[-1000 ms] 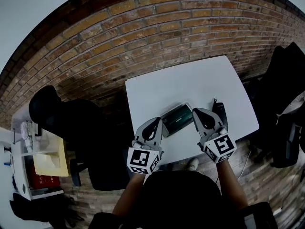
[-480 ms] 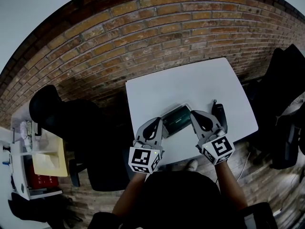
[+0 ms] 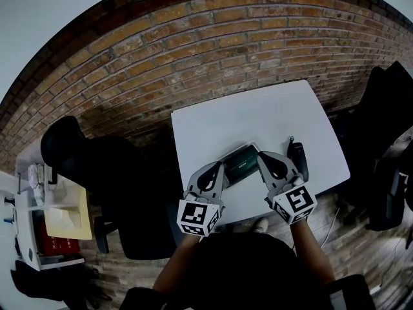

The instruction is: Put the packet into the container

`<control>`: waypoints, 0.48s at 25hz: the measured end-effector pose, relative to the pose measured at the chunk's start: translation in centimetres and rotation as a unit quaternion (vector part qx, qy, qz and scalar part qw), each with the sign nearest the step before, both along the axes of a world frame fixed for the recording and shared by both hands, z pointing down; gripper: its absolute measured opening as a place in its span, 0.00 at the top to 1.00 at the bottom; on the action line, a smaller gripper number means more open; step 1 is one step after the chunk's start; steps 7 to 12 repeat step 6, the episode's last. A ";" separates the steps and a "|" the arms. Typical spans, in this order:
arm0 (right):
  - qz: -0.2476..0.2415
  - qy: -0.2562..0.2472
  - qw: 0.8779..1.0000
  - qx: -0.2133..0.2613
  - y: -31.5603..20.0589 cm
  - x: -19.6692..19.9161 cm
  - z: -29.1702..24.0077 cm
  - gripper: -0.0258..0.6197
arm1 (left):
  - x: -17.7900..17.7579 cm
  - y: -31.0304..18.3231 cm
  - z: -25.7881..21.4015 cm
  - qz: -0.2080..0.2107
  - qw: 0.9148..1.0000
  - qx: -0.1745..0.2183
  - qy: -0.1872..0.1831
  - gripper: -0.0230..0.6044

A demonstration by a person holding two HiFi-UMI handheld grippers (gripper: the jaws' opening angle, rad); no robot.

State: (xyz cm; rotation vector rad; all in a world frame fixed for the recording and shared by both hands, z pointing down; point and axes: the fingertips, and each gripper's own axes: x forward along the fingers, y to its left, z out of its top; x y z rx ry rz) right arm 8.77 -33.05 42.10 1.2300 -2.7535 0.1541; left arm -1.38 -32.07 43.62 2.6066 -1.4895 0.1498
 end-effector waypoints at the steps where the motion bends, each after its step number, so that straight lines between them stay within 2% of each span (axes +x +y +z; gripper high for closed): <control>1: 0.000 0.002 1.000 -0.003 0.0 0.0 0.0 0.95 | 0.0 0.0 0.0 0.000 1.000 -0.001 -0.001 0.95; 12: 0.001 -0.009 1.000 0.001 0.1 -0.1 -0.3 0.95 | 0.0 0.1 0.3 -0.002 1.000 -0.004 -0.007 0.95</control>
